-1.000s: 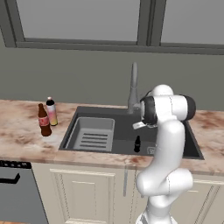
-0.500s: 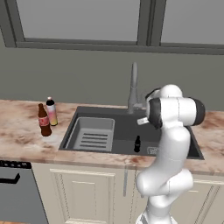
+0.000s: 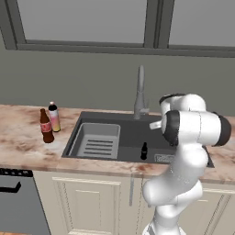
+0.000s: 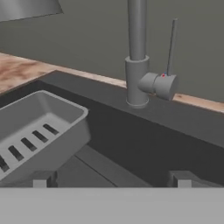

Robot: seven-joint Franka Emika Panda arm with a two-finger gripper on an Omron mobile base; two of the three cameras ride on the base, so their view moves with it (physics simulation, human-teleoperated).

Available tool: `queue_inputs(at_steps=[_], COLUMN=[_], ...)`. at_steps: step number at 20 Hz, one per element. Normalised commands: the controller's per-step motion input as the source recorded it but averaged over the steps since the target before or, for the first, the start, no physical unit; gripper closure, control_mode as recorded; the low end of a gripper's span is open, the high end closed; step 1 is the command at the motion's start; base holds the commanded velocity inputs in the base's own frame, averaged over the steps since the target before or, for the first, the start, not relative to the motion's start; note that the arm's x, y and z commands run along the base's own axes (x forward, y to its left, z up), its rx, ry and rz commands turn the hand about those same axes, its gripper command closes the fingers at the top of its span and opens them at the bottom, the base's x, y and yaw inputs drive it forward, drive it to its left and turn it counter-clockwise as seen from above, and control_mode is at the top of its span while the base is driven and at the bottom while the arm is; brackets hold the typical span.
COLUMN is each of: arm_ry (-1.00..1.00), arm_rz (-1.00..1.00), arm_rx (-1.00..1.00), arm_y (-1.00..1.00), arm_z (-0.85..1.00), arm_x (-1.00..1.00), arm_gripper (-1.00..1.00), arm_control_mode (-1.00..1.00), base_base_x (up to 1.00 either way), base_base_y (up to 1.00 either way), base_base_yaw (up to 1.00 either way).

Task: Place the large bottle from the dining counter next to the other large bottle outside the sink, and place the small bottle from the dining counter next to the other small bottle inside the sink.

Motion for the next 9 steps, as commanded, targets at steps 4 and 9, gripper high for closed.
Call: queue_inputs(at_steps=[4,9], arm_ry=[-0.01,-0.01], arm_rz=[0.00,0.00], arm_rx=[0.02,0.02], arm_y=[-0.20,-0.24], arm_z=[0.47,0.40], arm_x=[-0.36,-0.42], arm_gripper=[-1.00,-1.00], arm_control_mode=[-1.00,-1.00], base_base_x=[0.00,0.00], base_base_y=[0.00,0.00], base_base_yaw=[0.00,0.00])
